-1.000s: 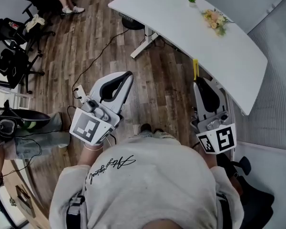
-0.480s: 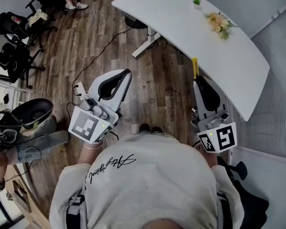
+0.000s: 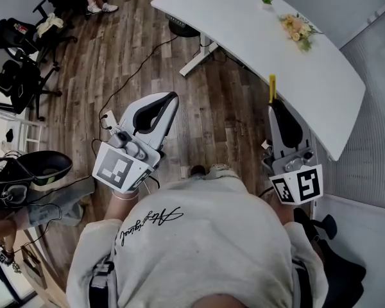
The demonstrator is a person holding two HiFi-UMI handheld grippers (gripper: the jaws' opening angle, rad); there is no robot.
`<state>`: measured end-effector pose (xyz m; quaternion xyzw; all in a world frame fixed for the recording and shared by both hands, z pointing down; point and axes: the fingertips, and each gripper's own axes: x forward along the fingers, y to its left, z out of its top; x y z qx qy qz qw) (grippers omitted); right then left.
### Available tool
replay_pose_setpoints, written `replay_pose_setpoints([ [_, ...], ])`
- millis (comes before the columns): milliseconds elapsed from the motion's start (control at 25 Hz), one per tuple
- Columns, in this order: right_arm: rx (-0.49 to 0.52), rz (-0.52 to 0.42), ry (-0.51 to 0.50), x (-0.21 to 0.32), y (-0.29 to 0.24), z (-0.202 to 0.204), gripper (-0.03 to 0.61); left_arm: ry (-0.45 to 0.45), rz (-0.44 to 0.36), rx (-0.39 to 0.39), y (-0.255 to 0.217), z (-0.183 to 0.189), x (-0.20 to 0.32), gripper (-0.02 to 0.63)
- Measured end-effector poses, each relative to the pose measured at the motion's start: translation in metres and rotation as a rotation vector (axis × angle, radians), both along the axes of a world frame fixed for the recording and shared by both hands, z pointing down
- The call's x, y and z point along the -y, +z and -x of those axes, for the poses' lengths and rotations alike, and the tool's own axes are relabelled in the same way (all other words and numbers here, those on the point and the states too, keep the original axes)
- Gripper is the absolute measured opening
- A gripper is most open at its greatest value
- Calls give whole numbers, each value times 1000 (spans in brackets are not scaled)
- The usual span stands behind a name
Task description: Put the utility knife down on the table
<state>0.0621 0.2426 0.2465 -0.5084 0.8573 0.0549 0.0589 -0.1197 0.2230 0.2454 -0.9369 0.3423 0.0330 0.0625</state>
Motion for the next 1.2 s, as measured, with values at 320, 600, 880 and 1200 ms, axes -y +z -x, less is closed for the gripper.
replay_pose_setpoints([
  [320,-6,4,21,11,2,1,66,16,5,-3,3,2,14,-2],
  [600,-1,4,37,44,10,-12,66,9,16,5,14,0,43,-3],
  [880,-6,-5,6,105,16,-20,66,-20,5,2,19,-7,98,-2],
  [1200,-8,-21,-39,205,5,-40,66,-48,-12,1,9,-34,195,-2],
])
